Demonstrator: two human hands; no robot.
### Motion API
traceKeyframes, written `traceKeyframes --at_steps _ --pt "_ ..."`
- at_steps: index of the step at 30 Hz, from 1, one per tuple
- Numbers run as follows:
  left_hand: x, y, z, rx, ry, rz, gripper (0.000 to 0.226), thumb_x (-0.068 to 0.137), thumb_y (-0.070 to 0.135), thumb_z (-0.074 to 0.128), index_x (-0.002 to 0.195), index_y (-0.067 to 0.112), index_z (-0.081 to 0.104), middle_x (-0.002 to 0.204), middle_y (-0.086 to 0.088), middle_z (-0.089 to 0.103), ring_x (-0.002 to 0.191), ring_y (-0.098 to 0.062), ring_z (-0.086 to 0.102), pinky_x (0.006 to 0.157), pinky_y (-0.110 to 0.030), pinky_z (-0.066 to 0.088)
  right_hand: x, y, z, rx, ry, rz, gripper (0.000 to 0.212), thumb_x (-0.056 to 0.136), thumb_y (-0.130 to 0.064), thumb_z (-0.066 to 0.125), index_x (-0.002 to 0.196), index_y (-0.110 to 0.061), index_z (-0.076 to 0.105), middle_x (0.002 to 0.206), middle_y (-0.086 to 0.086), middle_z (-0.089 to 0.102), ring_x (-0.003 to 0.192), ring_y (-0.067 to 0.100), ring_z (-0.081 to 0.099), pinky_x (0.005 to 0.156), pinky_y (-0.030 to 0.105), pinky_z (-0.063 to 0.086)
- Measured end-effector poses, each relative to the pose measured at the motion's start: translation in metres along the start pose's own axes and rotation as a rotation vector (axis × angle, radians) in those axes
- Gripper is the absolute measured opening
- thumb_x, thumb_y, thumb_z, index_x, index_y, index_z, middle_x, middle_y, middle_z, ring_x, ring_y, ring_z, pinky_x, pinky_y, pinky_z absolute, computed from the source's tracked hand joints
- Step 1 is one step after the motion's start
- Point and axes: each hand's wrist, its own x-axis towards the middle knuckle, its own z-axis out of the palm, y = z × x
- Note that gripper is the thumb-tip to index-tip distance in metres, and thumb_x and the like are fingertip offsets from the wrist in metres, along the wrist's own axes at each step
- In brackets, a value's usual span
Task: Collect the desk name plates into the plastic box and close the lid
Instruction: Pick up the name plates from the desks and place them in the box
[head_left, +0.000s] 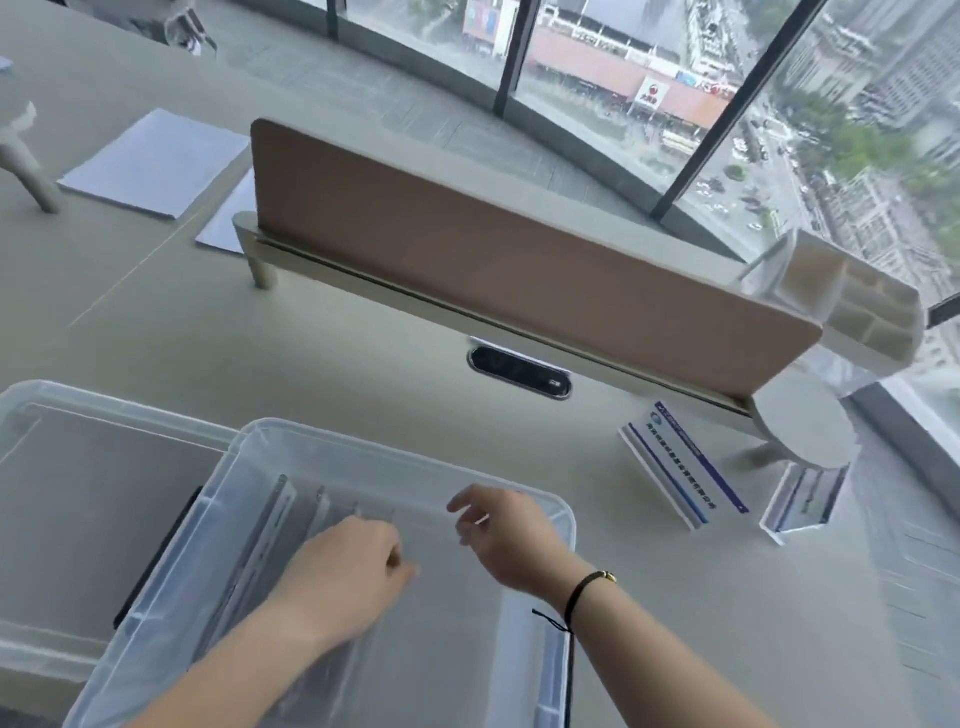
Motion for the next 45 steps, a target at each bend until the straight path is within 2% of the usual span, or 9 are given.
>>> traceKeyframes --at_steps 7,10,15,19,22,31,36,41,45 --pt "0.042 0.118 0.006 0.07 0.08 0.141 0.021 0.091 0.049 0.055 0.089 0.03 0.062 0.08 0.014 0.063 0.079 -0.013 0.061 0.062 -0.029 0.044 -0.052 0.068 -0.085 0.194 0.248 -0.03 0.011 0.088 -0.023 0.065 0.097 -0.024 0.07 0.082 -0.004 0.073 0.072 0.009 0.069 0.073 0.028 0.057" --pt "0.058 0.175 0.015 0.048 0.106 0.188 0.018 0.089 0.044 0.059 0.09 0.027 0.066 0.081 0.013 0.066 0.078 -0.014 0.062 0.067 -0.028 0.049 -0.067 0.125 -0.12 0.233 0.38 0.037 0.009 0.089 -0.025 0.066 0.097 -0.026 0.069 0.083 -0.008 0.07 0.071 0.009 0.068 0.071 0.03 0.058" --pt "0.094 0.257 0.034 0.076 0.122 0.262 0.02 0.091 0.038 0.056 0.105 0.028 0.065 0.103 0.01 0.064 0.096 -0.015 0.059 0.074 -0.028 0.045 -0.069 0.234 -0.175 0.125 0.564 0.244 0.023 0.09 -0.028 0.062 0.111 -0.022 0.067 0.106 -0.005 0.069 0.098 0.017 0.063 0.086 0.032 0.051" --pt "0.136 0.299 0.053 0.168 0.128 0.256 0.026 0.093 0.038 0.053 0.116 0.03 0.061 0.122 0.006 0.062 0.11 -0.02 0.058 0.091 -0.038 0.049 -0.061 0.296 -0.199 -0.002 0.568 0.354 0.032 0.09 -0.024 0.062 0.12 -0.014 0.062 0.118 0.005 0.065 0.112 0.025 0.058 0.092 0.035 0.047" --pt "0.159 0.321 0.065 0.265 0.107 0.247 0.031 0.095 0.035 0.05 0.125 0.029 0.057 0.131 0.004 0.057 0.115 -0.022 0.056 0.089 -0.037 0.048 -0.048 0.317 -0.201 -0.032 0.516 0.354 0.033 0.09 -0.023 0.063 0.121 -0.012 0.061 0.118 0.006 0.064 0.112 0.027 0.057 0.09 0.036 0.047" --pt "0.214 0.341 0.097 0.407 0.078 0.27 0.043 0.095 0.026 0.05 0.138 0.026 0.042 0.144 0.002 0.041 0.121 -0.026 0.052 0.092 -0.042 0.049 -0.025 0.35 -0.205 -0.085 0.475 0.293 0.014 0.084 -0.012 0.052 0.082 -0.011 0.067 0.079 0.009 0.065 0.079 0.034 0.058 0.065 0.038 0.051" --pt "0.239 0.335 0.119 0.465 0.021 0.213 0.042 0.091 0.014 0.052 0.131 0.022 0.042 0.136 -0.004 0.043 0.109 -0.031 0.058 0.083 -0.043 0.052 -0.019 0.372 -0.223 -0.097 0.51 0.252 0.019 0.088 -0.011 0.052 0.086 -0.014 0.071 0.084 0.008 0.064 0.084 0.032 0.057 0.065 0.034 0.041" --pt "0.245 0.329 0.138 0.513 0.024 0.191 0.008 0.089 0.011 0.049 0.092 0.015 0.056 0.095 -0.008 0.057 0.078 -0.033 0.056 0.065 -0.036 0.045 -0.012 0.377 -0.229 -0.079 0.57 0.237 0.021 0.091 -0.008 0.052 0.097 -0.014 0.071 0.083 0.004 0.054 0.079 0.028 0.052 0.065 0.031 0.036" --pt "0.243 0.325 0.146 0.484 0.043 0.185 0.011 0.089 0.011 0.05 0.078 0.012 0.053 0.076 -0.006 0.05 0.069 -0.031 0.05 0.059 -0.032 0.035 -0.006 0.379 -0.229 -0.085 0.591 0.225 0.017 0.09 -0.008 0.055 0.095 -0.013 0.071 0.087 0.009 0.06 0.084 0.034 0.058 0.065 0.032 0.038"
